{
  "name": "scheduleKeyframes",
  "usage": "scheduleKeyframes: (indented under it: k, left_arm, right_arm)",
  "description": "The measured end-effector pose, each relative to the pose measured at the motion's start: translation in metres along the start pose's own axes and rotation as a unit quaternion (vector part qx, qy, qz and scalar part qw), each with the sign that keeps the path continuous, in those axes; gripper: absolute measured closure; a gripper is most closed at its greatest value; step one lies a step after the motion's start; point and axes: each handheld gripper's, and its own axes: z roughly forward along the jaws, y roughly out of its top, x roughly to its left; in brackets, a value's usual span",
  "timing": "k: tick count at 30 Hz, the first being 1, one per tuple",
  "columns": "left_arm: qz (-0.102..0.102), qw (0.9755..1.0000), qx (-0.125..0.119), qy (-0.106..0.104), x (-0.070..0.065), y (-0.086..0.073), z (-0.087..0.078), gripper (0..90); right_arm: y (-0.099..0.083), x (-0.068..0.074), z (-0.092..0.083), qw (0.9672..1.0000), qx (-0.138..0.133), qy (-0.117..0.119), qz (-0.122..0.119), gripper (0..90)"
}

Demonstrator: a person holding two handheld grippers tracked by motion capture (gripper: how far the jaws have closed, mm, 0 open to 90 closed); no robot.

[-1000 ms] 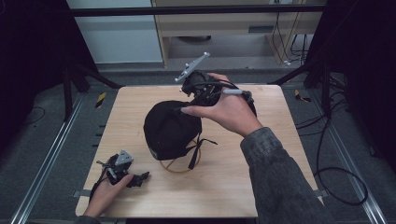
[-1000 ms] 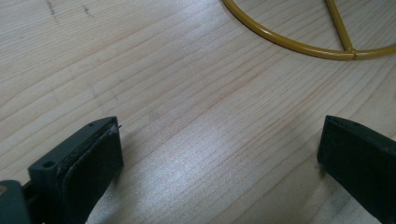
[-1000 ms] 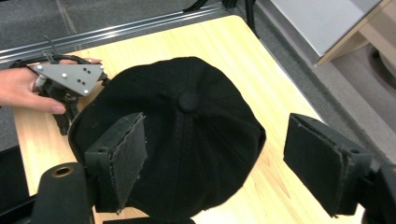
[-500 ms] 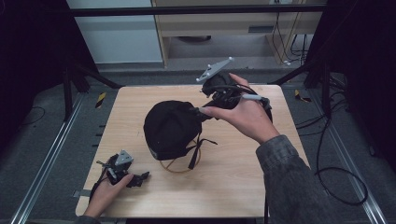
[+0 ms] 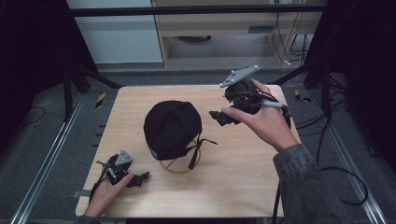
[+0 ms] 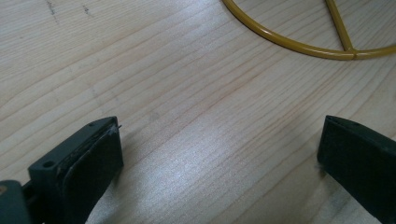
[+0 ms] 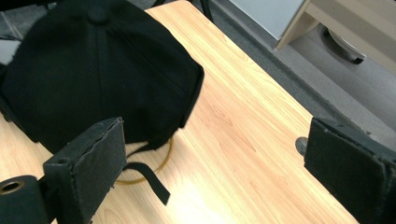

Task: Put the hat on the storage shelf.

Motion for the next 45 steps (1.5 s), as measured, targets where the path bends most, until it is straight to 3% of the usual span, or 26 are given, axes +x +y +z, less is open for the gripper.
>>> scheduleKeyframes:
  k: [13, 19, 45]
  left_arm:
    - [0.0, 1.0, -0.001, 0.0, 0.0, 0.0, 0.0, 0.0]
    - [0.0, 1.0, -0.001, 0.0, 0.0, 0.0, 0.0, 0.0]
    - [0.0, 1.0, 0.0, 0.0, 0.0, 0.0, 0.0, 0.0]
  right_arm:
    - [-0.03, -0.01, -0.008, 0.9991, 0.0, -0.038, 0.02, 12.2]
    - [-0.047, -0.015, -0.012, 0.9981, 0.007, -0.058, 0.018, 13.2]
    - [-0.104, -0.027, -0.021, 0.9954, 0.019, -0.079, 0.05, 17.1]
